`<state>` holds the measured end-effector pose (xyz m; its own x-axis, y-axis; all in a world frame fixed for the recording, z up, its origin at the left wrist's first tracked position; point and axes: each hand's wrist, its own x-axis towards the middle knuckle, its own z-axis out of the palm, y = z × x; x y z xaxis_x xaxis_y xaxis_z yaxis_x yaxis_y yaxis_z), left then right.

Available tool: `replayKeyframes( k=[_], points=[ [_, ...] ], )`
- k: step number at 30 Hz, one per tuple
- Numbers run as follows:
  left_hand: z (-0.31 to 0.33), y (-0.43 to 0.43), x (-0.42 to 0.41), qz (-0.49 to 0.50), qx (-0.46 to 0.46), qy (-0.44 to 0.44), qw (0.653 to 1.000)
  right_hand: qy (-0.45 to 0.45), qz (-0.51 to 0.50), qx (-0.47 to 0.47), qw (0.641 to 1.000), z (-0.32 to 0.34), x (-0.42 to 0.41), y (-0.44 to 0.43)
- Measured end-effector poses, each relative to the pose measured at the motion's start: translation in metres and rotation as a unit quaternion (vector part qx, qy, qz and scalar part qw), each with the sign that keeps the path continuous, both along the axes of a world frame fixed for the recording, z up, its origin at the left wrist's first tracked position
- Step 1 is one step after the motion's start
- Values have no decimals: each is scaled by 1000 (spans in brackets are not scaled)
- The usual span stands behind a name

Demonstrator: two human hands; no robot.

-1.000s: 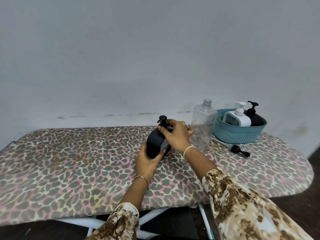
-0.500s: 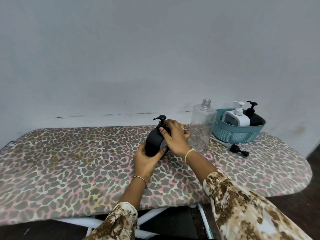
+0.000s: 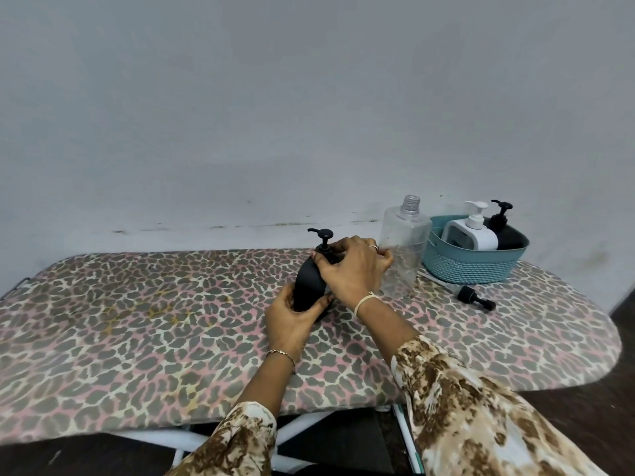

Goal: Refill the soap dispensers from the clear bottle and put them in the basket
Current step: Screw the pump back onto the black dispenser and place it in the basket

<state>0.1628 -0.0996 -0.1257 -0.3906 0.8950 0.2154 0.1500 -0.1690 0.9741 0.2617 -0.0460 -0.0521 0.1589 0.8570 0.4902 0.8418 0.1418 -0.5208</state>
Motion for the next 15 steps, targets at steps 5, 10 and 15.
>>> replayKeyframes(
  k=[5, 10, 15],
  points=[
    [-1, 1, -1, 11, -12, 12, 1000, -4, -12, 4, 1000, -3, -4, 0],
    [0, 0, -1, 16, -18, 28, 999, 1, -13, 0, 1000, -3, -4, 0],
    [1, -3, 0, 30, -18, 44, 998, 27, -1, -12, 1000, -4, -4, -1]
  ],
)
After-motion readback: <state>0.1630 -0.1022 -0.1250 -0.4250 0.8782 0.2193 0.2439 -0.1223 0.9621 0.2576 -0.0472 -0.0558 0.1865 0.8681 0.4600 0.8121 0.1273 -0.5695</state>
